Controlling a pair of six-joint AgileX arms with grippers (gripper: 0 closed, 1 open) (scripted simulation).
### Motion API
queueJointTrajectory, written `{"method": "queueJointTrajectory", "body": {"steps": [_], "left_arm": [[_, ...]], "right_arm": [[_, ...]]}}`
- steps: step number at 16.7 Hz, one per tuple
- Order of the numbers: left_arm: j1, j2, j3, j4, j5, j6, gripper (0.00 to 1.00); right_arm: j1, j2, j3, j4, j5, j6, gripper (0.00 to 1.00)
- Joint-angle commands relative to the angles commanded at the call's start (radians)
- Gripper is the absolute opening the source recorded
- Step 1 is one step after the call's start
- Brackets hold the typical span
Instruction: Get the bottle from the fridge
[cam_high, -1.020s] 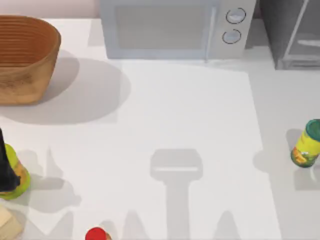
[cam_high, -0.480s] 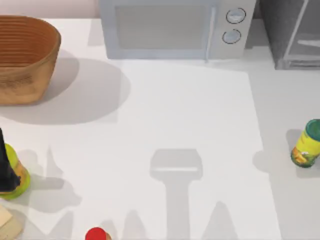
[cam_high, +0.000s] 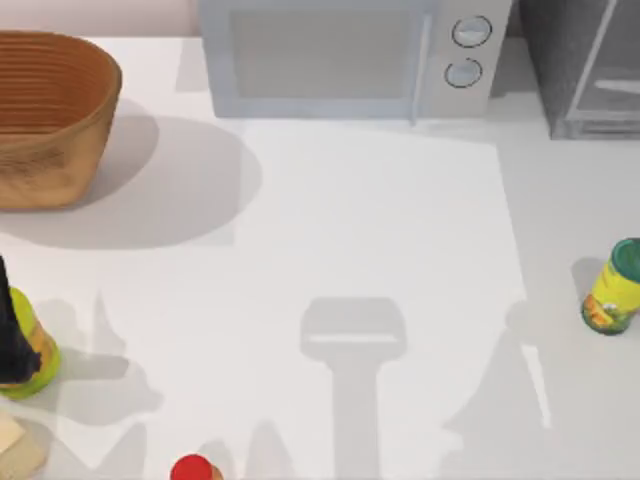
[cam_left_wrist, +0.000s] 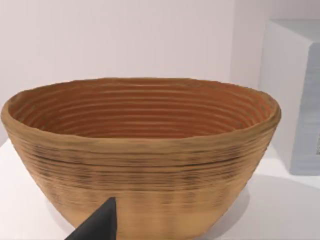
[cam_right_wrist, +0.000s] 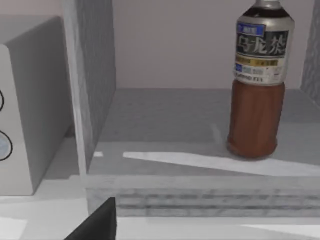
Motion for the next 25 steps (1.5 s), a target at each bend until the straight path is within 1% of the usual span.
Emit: {"method": "queueJointTrajectory", "body": {"steps": [6, 9, 11, 19, 22, 25], "left_arm": [[0.0, 0.0, 0.0, 0.0, 0.0, 0.0, 1.0], [0.0, 0.0, 0.0, 0.0, 0.0, 0.0, 1.0], [0.0, 0.0, 0.0, 0.0, 0.0, 0.0, 1.0], [0.0, 0.0, 0.0, 0.0, 0.0, 0.0, 1.0], [0.0, 0.0, 0.0, 0.0, 0.0, 0.0, 1.0], [0.0, 0.0, 0.0, 0.0, 0.0, 0.0, 1.0]], "right_arm": [[-0.141, 0.475, 0.047, 0.426, -0.138, 0.009, 1.0], [-0.188, 0.633, 0.068, 0.575, -0.184, 0.011, 1.0], [-0.206, 0.69, 0.076, 0.632, -0.202, 0.012, 1.0], [-0.204, 0.712, 0.088, 0.638, -0.202, 0.01, 1.0], [-0.181, 0.764, 0.187, 0.582, -0.175, 0.002, 1.0], [-0.139, 0.842, 0.37, 0.476, -0.129, -0.003, 1.0]]}}
